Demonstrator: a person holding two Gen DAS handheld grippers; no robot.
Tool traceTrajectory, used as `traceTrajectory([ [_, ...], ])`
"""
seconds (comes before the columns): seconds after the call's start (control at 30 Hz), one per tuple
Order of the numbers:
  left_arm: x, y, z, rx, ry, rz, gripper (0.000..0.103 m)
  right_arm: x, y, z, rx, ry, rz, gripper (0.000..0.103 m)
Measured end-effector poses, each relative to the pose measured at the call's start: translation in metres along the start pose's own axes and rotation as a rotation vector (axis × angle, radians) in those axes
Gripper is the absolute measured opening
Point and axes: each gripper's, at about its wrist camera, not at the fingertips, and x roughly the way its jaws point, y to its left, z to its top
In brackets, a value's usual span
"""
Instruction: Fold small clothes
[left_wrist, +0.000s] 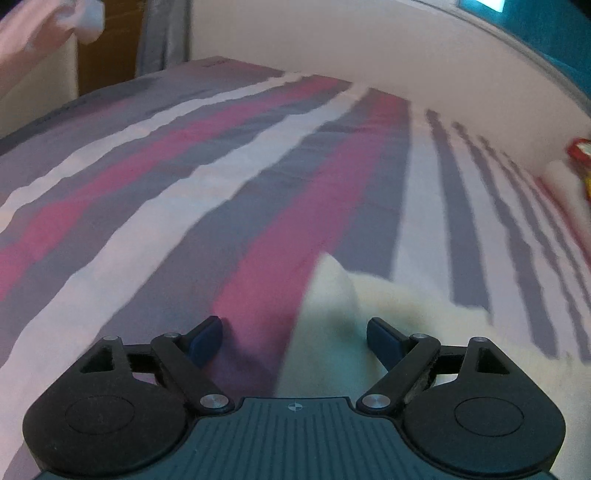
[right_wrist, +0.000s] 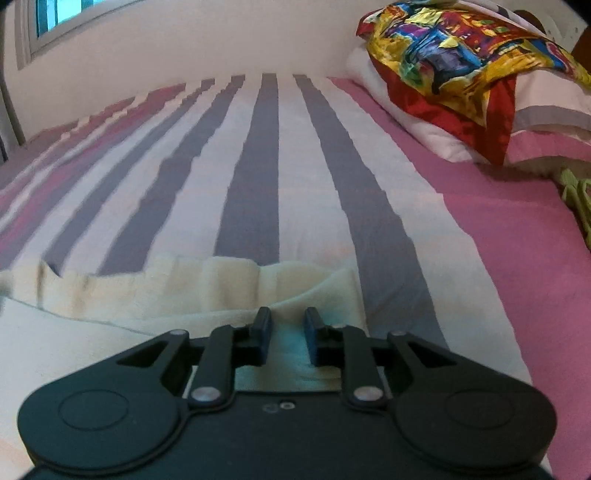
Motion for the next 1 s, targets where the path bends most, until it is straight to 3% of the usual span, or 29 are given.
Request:
traceTrajectory([
  [0.2, -0.051, -0.005, -0.044, 0.136, -0.005, -0.075, 0.085, -0.06, -0.002, -0.031, -0.042, -0.062, 0.033, 0.022],
  [0.27, -0.05, -0.004, -0.059, 0.165, 0.041, -0.064, 0.085, -0.071, -0.004, -0.045, -0.054, -0.054, 0.042, 0.022],
  [0.37, -0.052, 0.001, -0.065, 0.163, 0.033, -0.061, 0.085, -0.062, -0.006, -0.059, -0.079, 0.021, 0.026, 0.02],
  [0.5, -0.064, 0.002, -0.063, 0.125, 0.033, -0.081, 0.085, -0.064, -0.006, -0.053, -0.071, 0.048, 0.031, 0.02],
  [0.57, -0.068, -0.005, -0.056, 0.164, -0.002, -0.098, 0.085, -0.074, -0.005, -0.049, -0.05, 0.013, 0.074, 0.022],
  [0.63, -0.064, -0.009, -0.045, 0.177, -0.024, -0.095, 0.085, -0.075, -0.001, -0.04, -0.084, -0.017, 0.061, 0.022],
  [0.73, -0.045, -0.011, -0.022, 0.145, -0.026, -0.124, 0.085, -0.067, -0.002, -0.027, -0.04, -0.027, 0.071, 0.022],
  [1.0, 0.02, -0.006, 0.007, 0.085, 0.011, -0.084, 0.085, -0.03, -0.005, -0.013, 0.009, -0.039, 0.03, 0.023],
])
